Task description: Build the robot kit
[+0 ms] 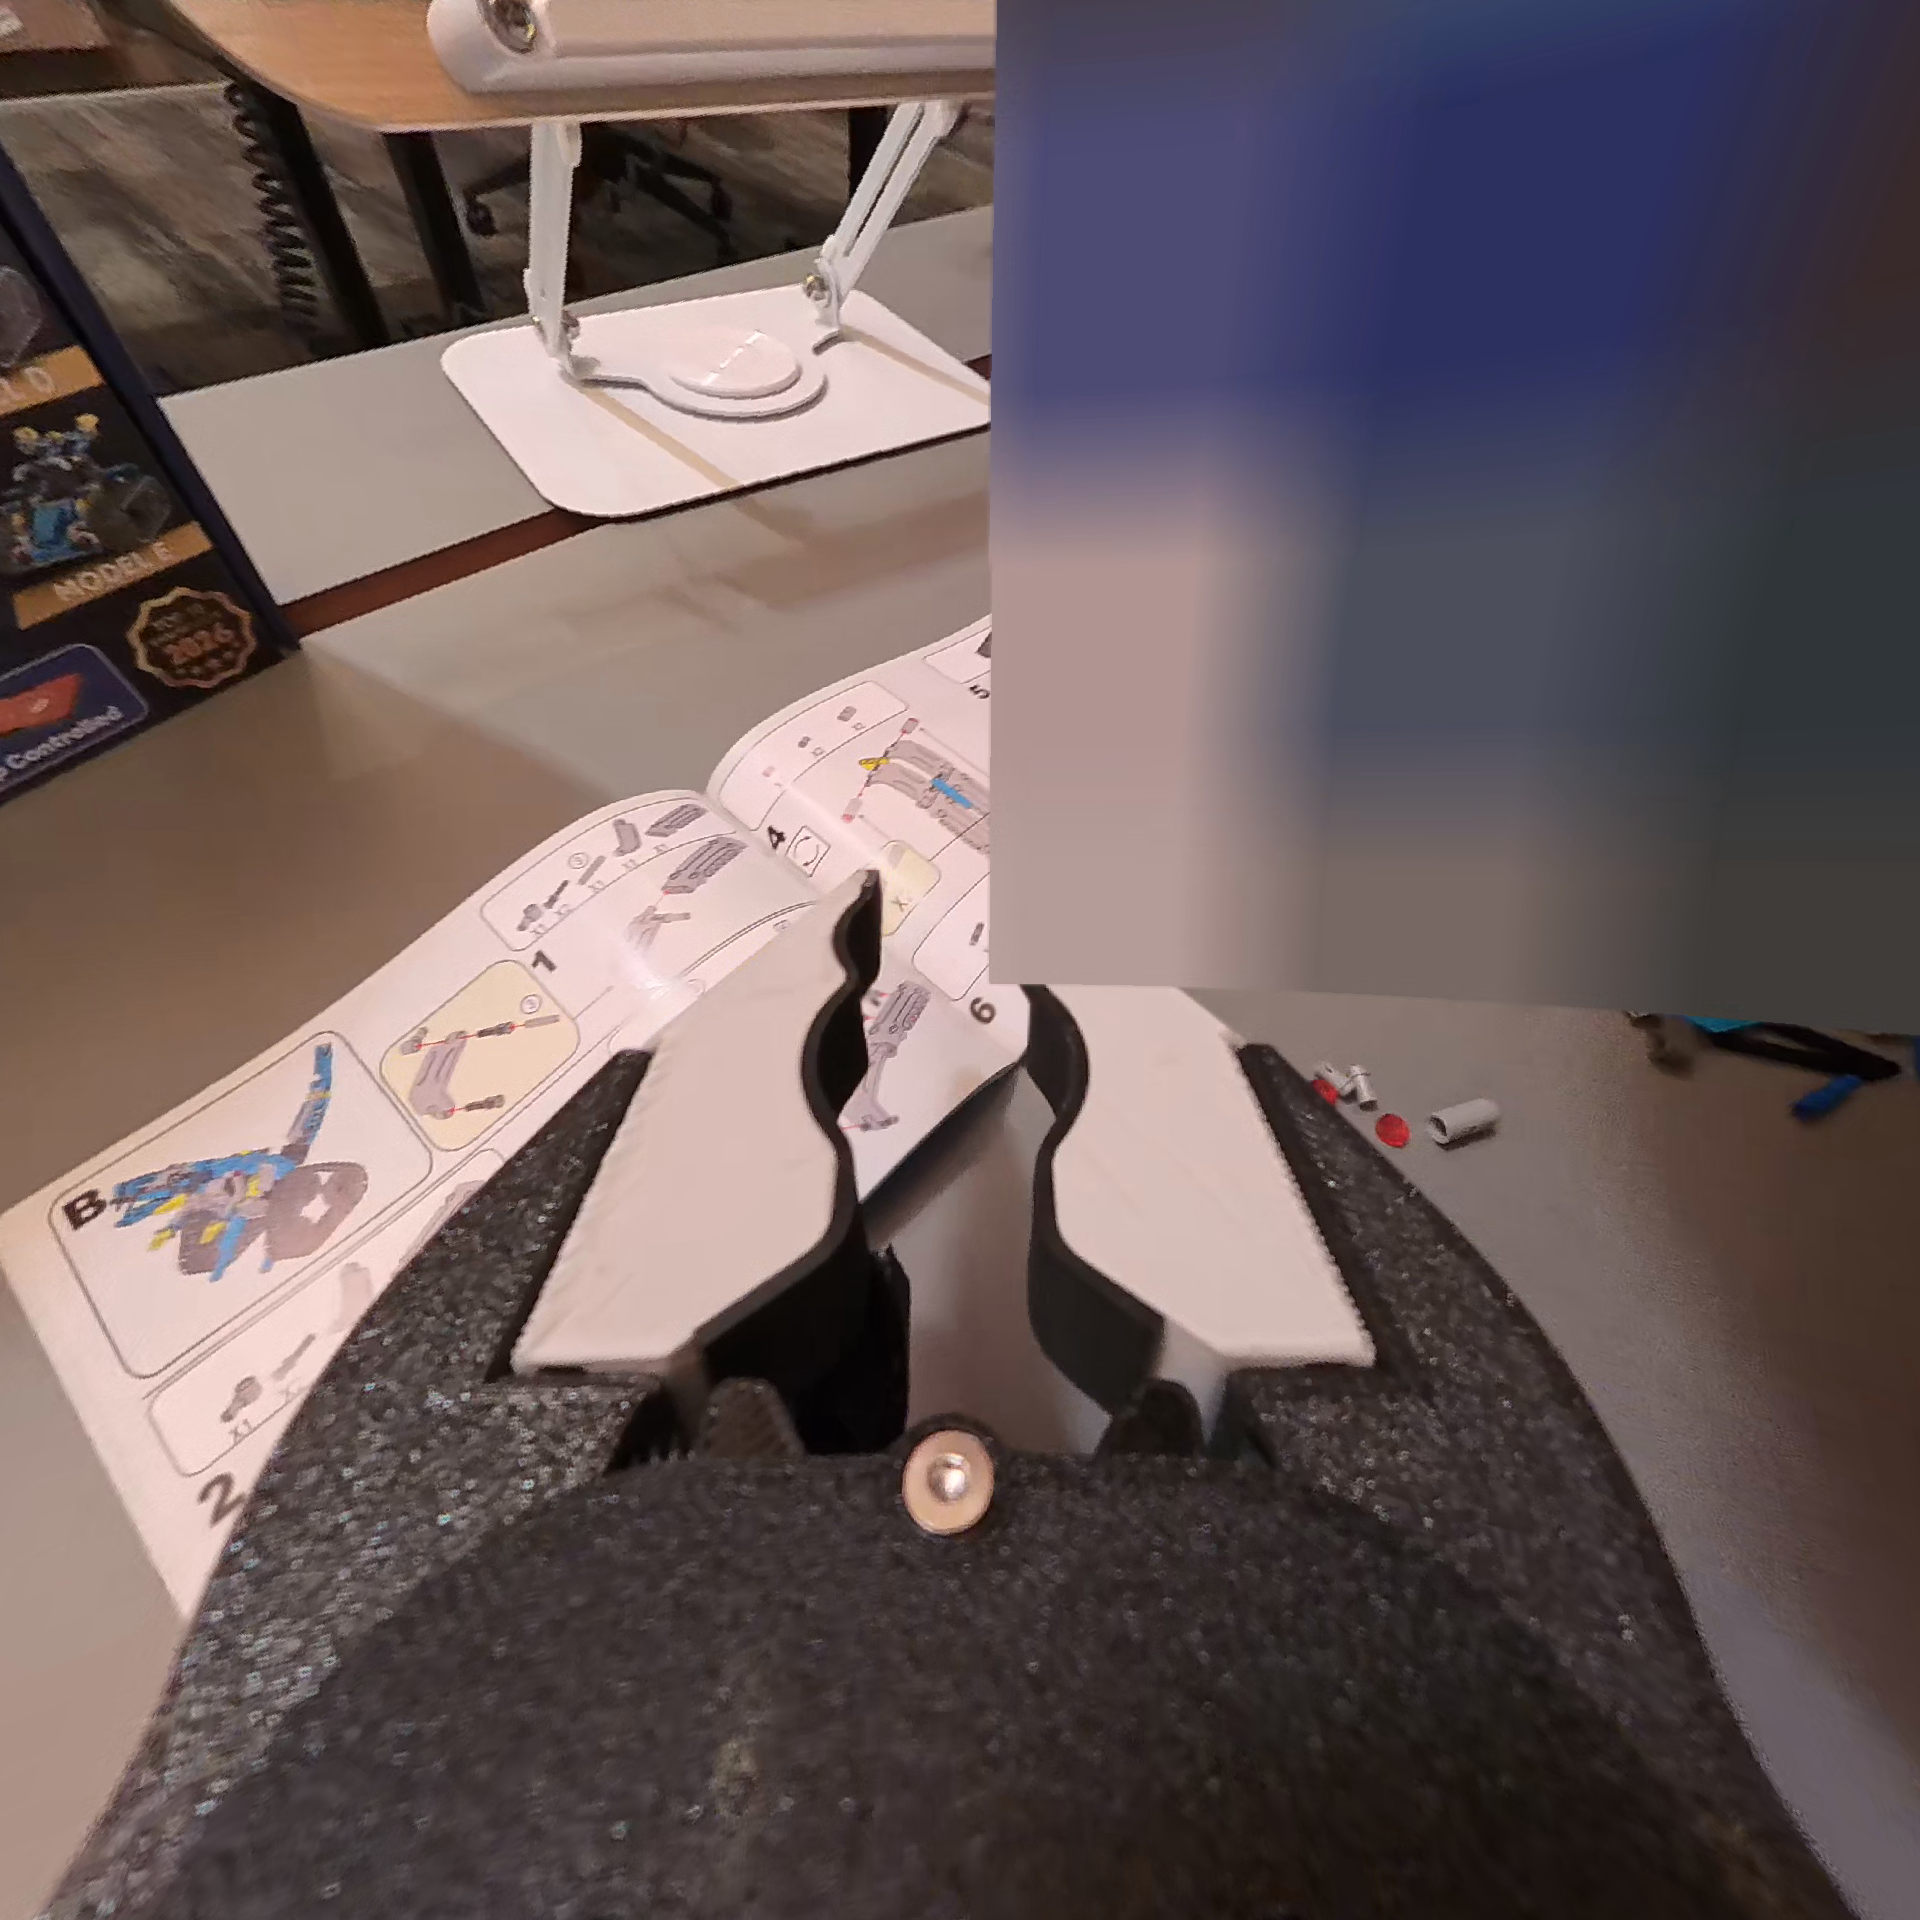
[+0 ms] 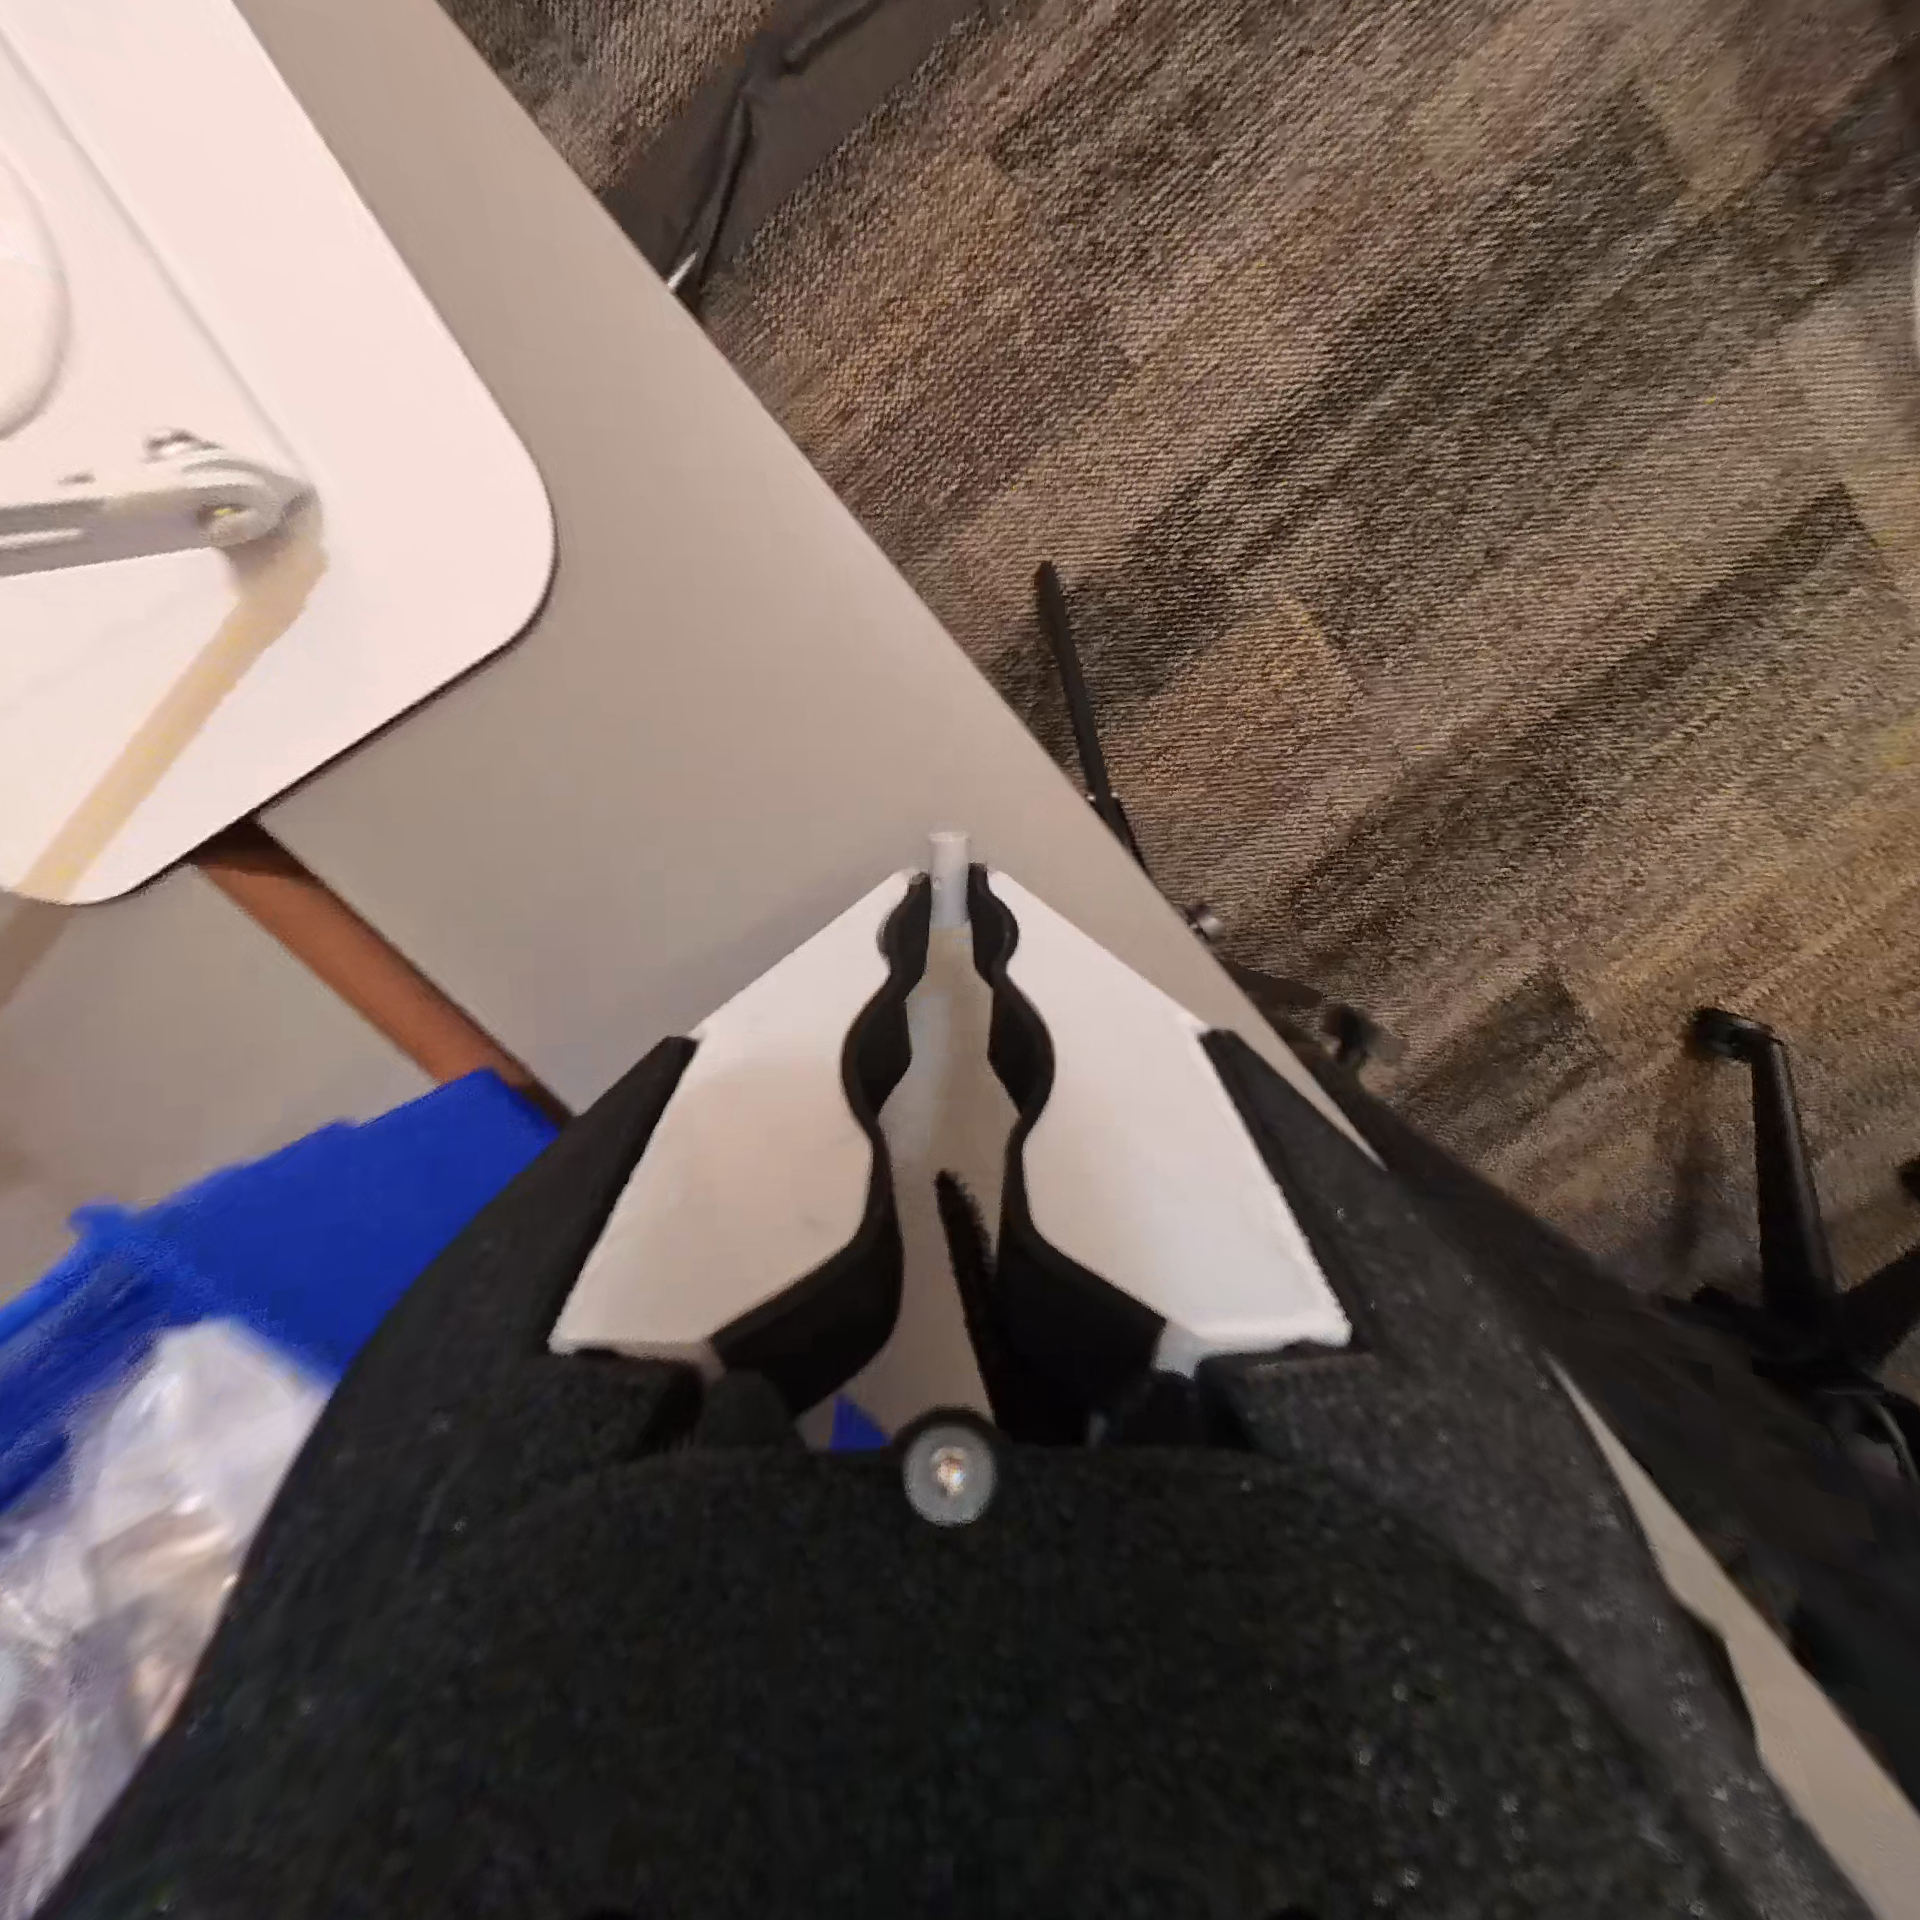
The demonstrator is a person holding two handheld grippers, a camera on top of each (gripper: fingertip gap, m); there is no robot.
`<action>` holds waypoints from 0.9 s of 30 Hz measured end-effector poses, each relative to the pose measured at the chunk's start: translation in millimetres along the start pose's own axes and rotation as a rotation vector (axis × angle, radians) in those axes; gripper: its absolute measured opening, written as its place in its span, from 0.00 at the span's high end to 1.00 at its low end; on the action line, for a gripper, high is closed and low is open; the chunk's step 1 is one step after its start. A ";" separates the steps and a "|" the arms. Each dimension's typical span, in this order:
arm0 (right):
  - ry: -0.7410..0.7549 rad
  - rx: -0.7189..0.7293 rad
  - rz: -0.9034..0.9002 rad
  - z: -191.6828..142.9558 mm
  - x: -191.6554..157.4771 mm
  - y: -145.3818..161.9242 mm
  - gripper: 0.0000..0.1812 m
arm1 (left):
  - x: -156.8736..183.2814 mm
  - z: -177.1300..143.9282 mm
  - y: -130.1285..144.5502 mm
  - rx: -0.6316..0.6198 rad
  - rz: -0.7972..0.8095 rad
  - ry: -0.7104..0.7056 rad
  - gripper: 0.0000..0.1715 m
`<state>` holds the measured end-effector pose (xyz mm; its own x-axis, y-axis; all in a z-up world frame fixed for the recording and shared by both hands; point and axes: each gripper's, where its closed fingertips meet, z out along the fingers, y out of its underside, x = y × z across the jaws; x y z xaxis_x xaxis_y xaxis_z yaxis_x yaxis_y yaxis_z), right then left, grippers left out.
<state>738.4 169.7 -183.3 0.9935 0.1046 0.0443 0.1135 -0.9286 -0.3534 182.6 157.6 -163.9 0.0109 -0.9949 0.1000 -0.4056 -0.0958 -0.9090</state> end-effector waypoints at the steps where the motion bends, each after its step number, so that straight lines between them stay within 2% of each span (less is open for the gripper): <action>1: 0.042 0.028 0.004 -16.6 -1.0 3.2 0.97 | -0.6 0.0 2.2 -0.009 -0.012 -0.006 0.86; 3: 0.131 0.100 0.026 -53.0 -5.5 12.8 0.97 | 2.5 0.9 4.2 -0.019 -0.040 0.009 0.86; 6: 0.243 0.194 0.071 -111.6 -15.6 42.8 0.97 | 7.5 2.3 2.3 -0.009 -0.038 0.023 0.86; 10: 0.311 0.305 0.032 -187.5 -64.8 85.1 0.97 | 12.1 1.9 -4.0 0.015 -0.016 0.021 0.86; 13: 0.309 0.425 -0.088 -239.8 -143.9 95.8 0.97 | 17.0 2.8 -6.2 0.023 -0.001 0.029 0.86; 17: 0.267 0.530 -0.298 -274.5 -291.2 97.3 0.97 | 18.3 -1.6 -14.0 0.061 0.003 0.020 0.87; 19: 0.239 0.559 -0.405 -269.8 -373.3 94.9 0.97 | 9.9 -0.7 -10.6 0.041 0.015 -0.025 0.87; 21: 0.220 0.491 -0.468 -243.6 -445.5 98.0 0.97 | 4.8 0.9 -6.1 0.016 -0.033 -0.040 0.87; 24: 0.106 0.384 -0.519 -181.6 -549.9 103.2 0.97 | 3.6 0.6 -4.0 0.001 -0.053 -0.023 0.87; 26: -0.039 0.311 -0.534 -132.4 -611.7 108.4 0.96 | -8.8 -0.7 1.3 -0.026 0.057 -0.122 0.87; 27: -0.072 0.272 -0.531 -109.7 -628.9 109.9 0.96 | -12.3 -1.5 1.5 -0.032 0.095 -0.157 0.87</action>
<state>125.5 -37.1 -147.4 0.7971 0.5620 0.2208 0.5824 -0.6191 -0.5269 180.5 169.7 -165.9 0.1125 -0.9923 -0.0526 -0.4408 -0.0024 -0.8976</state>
